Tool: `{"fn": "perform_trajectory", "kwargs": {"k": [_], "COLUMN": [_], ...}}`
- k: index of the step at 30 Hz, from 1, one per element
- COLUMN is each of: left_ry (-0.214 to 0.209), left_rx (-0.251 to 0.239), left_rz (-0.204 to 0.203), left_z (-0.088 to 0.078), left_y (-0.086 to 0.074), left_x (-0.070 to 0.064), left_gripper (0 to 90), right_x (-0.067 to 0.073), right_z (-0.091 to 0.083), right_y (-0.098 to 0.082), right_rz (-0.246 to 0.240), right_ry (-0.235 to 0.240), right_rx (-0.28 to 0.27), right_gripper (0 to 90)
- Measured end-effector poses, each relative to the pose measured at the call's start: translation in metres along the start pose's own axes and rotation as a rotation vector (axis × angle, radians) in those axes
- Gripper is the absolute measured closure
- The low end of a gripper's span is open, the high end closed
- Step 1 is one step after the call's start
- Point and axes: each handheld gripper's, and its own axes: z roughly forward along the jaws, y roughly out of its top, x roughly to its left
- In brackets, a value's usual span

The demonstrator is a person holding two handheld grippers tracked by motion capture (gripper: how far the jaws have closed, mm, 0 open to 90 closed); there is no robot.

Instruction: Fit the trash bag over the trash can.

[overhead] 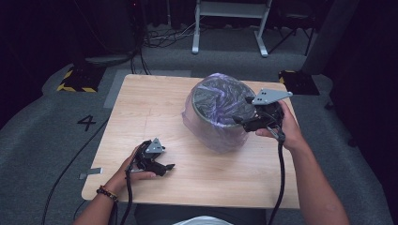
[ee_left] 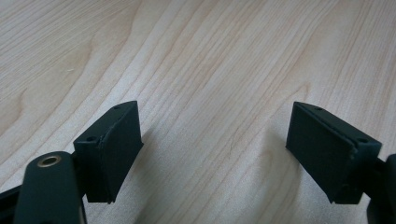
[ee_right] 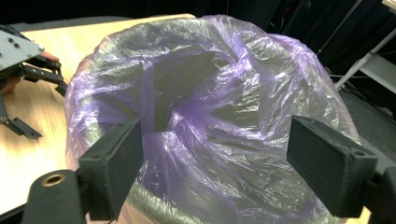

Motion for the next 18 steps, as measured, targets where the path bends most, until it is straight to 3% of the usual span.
{"fn": "perform_trajectory", "kwargs": {"k": [6,18], "left_ry": [-0.001,-0.001], "left_rx": [0.000,0.000], "left_rz": [0.000,0.000], "left_z": [0.000,0.000], "left_y": [0.000,0.000], "left_x": [0.000,0.000], "left_gripper": [17.9,17.9], "right_x": [0.000,-0.001], "right_z": [-0.009,-0.020], "right_y": [-0.007,-0.023], "right_rz": [0.016,0.038], "right_ry": [-0.017,-0.032], "right_rx": [-0.041,-0.050], "right_gripper": [18.8,18.8]}}
